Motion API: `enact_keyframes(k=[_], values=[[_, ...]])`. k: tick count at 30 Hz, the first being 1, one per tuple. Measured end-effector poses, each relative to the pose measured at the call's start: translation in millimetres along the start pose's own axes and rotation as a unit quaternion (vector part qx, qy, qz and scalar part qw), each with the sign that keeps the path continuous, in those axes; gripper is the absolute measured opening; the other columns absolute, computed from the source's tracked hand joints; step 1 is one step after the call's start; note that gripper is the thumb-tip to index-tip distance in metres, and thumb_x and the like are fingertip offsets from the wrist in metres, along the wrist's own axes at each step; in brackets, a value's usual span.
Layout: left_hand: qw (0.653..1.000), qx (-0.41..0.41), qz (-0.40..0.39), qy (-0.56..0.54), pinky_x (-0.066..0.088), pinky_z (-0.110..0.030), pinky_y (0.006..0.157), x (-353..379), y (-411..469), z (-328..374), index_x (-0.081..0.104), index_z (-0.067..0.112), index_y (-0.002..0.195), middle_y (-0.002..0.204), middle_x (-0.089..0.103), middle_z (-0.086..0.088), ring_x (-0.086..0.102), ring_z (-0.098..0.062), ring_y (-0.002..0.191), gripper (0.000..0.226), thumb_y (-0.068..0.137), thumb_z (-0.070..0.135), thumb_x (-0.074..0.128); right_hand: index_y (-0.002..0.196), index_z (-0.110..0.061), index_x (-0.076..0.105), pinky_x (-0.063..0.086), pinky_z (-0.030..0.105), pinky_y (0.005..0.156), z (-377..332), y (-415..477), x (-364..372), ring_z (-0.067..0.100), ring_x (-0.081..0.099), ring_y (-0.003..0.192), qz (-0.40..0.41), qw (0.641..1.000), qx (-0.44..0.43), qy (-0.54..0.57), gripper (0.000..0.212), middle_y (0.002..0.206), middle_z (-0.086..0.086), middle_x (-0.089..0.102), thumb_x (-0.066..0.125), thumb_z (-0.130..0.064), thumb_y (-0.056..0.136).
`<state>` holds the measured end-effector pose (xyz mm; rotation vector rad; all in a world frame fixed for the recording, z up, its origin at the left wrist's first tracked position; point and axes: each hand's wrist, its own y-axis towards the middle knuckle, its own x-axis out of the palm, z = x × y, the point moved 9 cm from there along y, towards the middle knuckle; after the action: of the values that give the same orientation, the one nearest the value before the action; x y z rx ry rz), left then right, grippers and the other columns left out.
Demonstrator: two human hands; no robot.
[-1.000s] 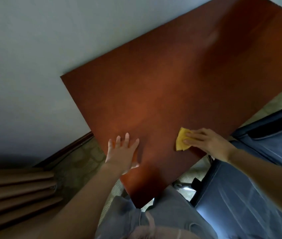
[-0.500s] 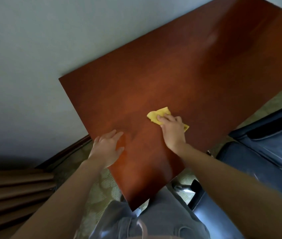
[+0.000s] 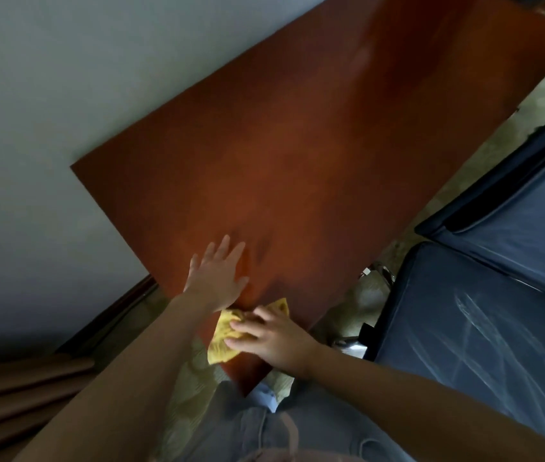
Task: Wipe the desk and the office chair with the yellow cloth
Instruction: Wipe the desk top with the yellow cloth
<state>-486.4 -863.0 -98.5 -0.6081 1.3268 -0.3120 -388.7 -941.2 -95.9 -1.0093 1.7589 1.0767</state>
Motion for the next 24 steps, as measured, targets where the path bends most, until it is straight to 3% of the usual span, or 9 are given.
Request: enact_keyframes(k=[2, 4, 7, 11, 14, 19, 24], values=[[1.0, 0.007, -0.019, 0.014, 0.002, -0.05, 0.117, 8.1, 3.7, 13.3, -0.003, 0.03, 0.152, 0.16, -0.015, -0.002, -0.008, -0.027, 0.147, 0.07, 0.099, 0.043, 0.04, 0.106, -0.033, 0.071, 0.053, 0.029, 0.07, -1.6, -18.7, -0.8, 0.02, 0.064, 0.088, -0.03, 0.998, -0.053, -0.006, 0.036, 0.115, -0.006, 0.067, 0.06, -0.012, 0.08], [0.999, 0.021, -0.027, 0.031, 0.002, -0.05, 0.116, 12.7, 7.3, 25.9, -0.005, 0.031, 0.152, 0.159, -0.018, -0.002, -0.012, -0.029, 0.146, 0.071, 0.099, 0.044, 0.04, 0.11, -0.036, 0.069, 0.053, 0.027, 0.072, 7.2, -33.9, -6.0, 0.018, 0.063, 0.094, -0.062, 0.994, -0.094, -0.006, 0.042, 0.118, -0.01, 0.065, 0.071, -0.014, 0.074], [0.998, 0.04, -0.032, 0.041, 0.001, -0.051, 0.116, 13.8, 14.1, 41.2, -0.008, 0.033, 0.151, 0.158, -0.021, -0.002, -0.015, -0.03, 0.146, 0.074, 0.098, 0.044, 0.042, 0.115, -0.033, 0.068, 0.054, 0.028, 0.07, 36.5, -51.1, -21.7, 0.019, 0.064, 0.096, -0.095, 0.99, -0.104, 0.008, 0.049, 0.121, -0.009, 0.064, 0.079, -0.015, 0.071], [0.997, 0.039, -0.044, 0.044, 0.001, -0.051, 0.116, 14.7, 24.3, 51.2, -0.013, 0.033, 0.15, 0.158, -0.022, -0.004, -0.016, -0.03, 0.145, 0.093, 0.09, 0.047, 0.056, 0.112, -0.03, 0.07, 0.051, 0.026, 0.069, 86.5, -69.0, -49.5, 0.021, 0.065, 0.091, -0.1, 0.992, -0.071, 0.007, 0.038, 0.12, -0.006, 0.065, 0.068, -0.014, 0.077], [0.997, 0.039, -0.046, 0.042, 0.0, -0.052, 0.116, 18.0, 28.0, 53.7, -0.013, 0.031, 0.15, 0.158, -0.022, -0.005, -0.015, -0.03, 0.145, 0.099, 0.087, 0.053, 0.059, 0.112, -0.025, 0.071, 0.052, 0.031, 0.067, 134.0, -75.7, -70.8, 0.024, 0.064, 0.088, -0.097, 0.995, -0.023, 0.009, 0.046, 0.12, -0.001, 0.065, 0.079, -0.006, 0.07], [0.996, 0.043, -0.041, 0.069, 0.002, -0.051, 0.117, 20.0, 29.7, 47.6, -0.012, 0.035, 0.15, 0.158, -0.022, -0.002, -0.014, -0.026, 0.146, 0.087, 0.091, 0.056, 0.049, 0.115, -0.019, 0.069, 0.052, 0.033, 0.067, 210.8, -75.7, -95.4, 0.027, 0.059, 0.081, -0.084, 0.994, 0.066, 0.017, 0.046, 0.119, 0.004, 0.065, 0.078, -0.003, 0.073], [0.995, 0.039, -0.043, 0.085, 0.002, -0.052, 0.116, 21.9, 31.0, 42.5, -0.011, 0.039, 0.149, 0.158, -0.021, 0.003, -0.012, -0.021, 0.147, 0.073, 0.097, 0.054, 0.037, 0.119, -0.015, 0.065, 0.052, 0.045, 0.076, 292.8, -73.6, -111.4, 0.033, 0.054, 0.086, -0.052, 0.98, 0.191, 0.01, 0.043, 0.123, 0.012, 0.062, 0.07, 0.002, 0.08]])
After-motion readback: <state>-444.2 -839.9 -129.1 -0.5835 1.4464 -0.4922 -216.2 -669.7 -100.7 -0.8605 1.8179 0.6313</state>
